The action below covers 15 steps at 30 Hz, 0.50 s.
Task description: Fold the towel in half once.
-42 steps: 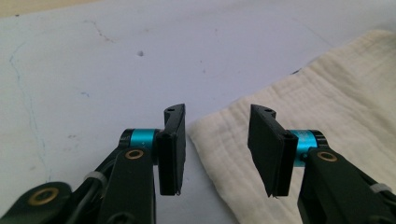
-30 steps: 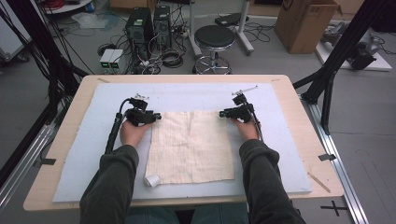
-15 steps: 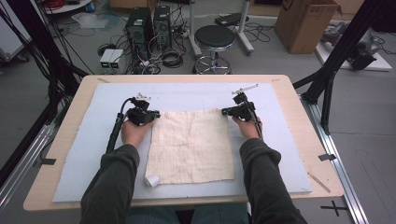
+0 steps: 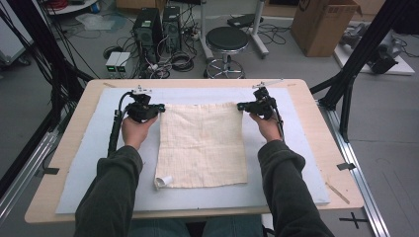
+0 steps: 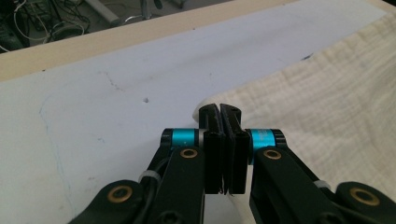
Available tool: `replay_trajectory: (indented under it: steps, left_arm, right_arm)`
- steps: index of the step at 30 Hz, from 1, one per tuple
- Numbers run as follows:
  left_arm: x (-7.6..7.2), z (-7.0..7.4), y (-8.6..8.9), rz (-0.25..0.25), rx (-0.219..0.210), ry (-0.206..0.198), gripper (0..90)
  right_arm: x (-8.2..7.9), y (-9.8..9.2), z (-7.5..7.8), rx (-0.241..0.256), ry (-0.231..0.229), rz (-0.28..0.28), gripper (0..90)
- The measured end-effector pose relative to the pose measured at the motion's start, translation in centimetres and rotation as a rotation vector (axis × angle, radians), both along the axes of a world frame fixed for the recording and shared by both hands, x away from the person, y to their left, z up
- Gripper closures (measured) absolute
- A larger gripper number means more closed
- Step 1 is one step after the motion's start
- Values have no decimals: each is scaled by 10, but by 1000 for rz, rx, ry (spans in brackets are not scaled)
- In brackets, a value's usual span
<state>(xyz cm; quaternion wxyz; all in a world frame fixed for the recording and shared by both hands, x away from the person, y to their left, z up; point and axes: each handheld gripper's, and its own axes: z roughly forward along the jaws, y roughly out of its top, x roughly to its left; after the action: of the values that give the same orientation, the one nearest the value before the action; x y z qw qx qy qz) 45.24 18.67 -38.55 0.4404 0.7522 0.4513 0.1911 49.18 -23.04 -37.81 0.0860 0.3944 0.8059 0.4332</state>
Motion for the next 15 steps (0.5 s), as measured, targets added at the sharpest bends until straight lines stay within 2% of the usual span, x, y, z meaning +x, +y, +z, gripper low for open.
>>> replay_trajectory:
  steps: [8,10,11,15]
  left_arm:
    - [-19,1,3,-29,6,-26,877]
    - [-25,2,4,-52,21,-20,877]
    - [-28,3,3,-58,27,-36,878]
    - [-41,1,4,-71,0,-61,877]
  right_arm:
    - [-14,-1,1,15,-18,41,856]
    - [-18,-2,0,38,-17,47,856]
    - [-21,-3,0,54,-19,49,856]
    - [-31,-2,1,62,-25,80,856]
